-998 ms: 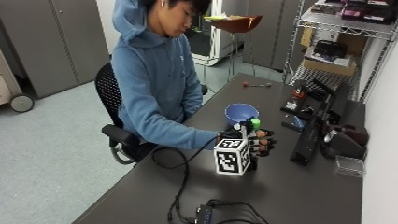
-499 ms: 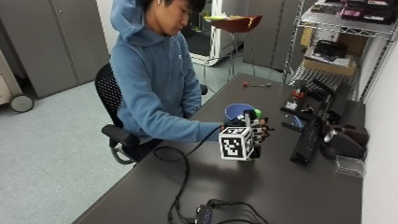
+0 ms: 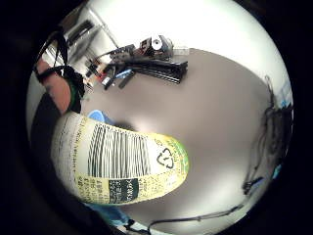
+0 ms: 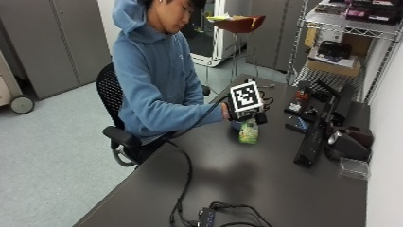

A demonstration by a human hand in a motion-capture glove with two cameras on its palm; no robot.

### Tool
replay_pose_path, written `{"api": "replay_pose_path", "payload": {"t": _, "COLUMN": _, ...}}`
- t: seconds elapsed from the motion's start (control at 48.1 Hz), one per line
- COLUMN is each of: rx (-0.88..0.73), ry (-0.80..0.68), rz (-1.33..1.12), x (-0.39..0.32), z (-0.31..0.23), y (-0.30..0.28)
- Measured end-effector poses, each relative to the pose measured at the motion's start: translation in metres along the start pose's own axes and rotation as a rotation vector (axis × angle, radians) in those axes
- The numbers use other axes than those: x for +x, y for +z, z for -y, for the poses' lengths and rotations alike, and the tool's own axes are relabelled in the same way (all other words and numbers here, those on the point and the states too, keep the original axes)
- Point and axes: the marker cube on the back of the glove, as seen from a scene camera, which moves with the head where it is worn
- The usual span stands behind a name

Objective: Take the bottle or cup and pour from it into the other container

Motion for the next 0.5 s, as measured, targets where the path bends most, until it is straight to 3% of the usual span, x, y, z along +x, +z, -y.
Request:
{"api": "replay_pose_path", "payload": {"t": 0.187, "rx": -0.139, "ry": -0.057, "rz": -0.180, "x": -0.035, "z": 0.004, "y": 0.009}}
{"api": "replay_pose_path", "payload": {"t": 0.499, "rx": -0.384, "ry": -0.198, "rz": -0.861, "x": -0.066, "z": 0.016, "y": 0.030}}
